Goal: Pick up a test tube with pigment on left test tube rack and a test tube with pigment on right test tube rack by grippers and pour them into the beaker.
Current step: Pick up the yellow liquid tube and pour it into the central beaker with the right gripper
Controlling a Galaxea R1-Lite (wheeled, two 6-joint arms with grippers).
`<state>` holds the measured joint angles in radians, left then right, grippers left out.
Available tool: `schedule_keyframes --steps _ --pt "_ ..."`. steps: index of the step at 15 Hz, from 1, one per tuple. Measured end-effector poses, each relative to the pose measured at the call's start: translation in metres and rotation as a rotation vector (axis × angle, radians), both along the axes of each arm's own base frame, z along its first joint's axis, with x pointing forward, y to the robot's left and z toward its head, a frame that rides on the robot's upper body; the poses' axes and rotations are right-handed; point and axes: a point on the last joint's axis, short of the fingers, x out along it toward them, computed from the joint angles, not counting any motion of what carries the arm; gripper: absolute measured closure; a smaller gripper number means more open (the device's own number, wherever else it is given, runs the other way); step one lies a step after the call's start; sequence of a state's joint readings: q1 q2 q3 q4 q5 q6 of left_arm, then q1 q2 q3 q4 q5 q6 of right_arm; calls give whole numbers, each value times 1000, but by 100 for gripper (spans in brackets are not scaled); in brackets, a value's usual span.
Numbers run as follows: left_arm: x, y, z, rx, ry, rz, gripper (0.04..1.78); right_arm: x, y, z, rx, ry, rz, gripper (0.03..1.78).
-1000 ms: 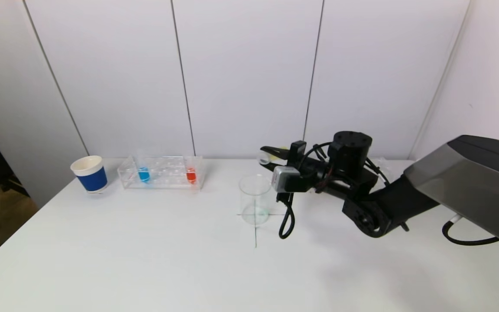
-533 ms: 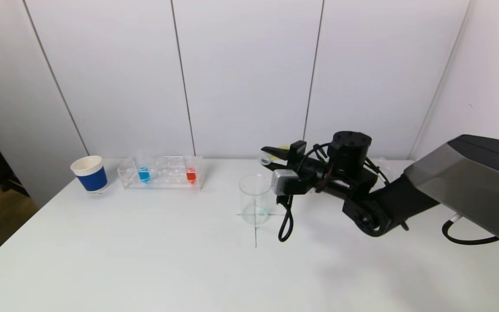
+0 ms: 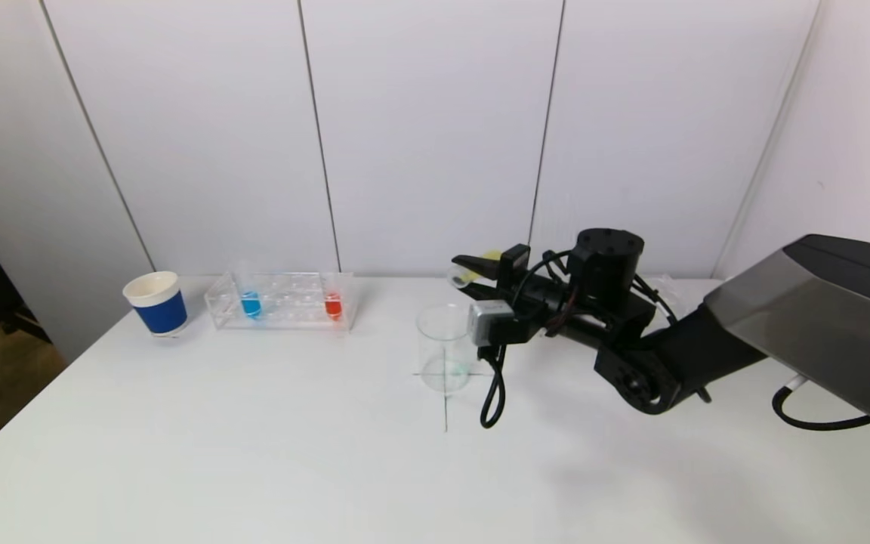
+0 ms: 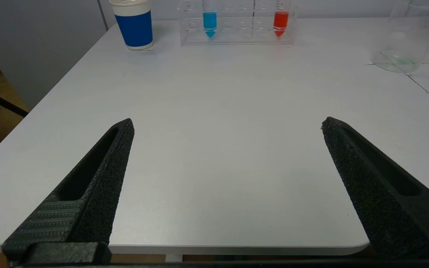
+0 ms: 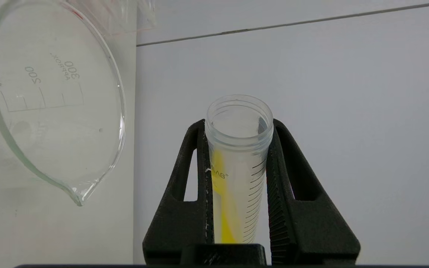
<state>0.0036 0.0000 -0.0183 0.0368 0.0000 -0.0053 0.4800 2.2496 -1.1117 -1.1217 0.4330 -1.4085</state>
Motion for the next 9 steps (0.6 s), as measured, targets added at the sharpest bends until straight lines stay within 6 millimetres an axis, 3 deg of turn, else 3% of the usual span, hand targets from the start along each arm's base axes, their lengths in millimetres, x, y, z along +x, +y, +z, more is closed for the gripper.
schedule_keyframes --steps 9 --pt "0 0 0 0 0 0 6 -6 8 -3 -38 -24 23 134"
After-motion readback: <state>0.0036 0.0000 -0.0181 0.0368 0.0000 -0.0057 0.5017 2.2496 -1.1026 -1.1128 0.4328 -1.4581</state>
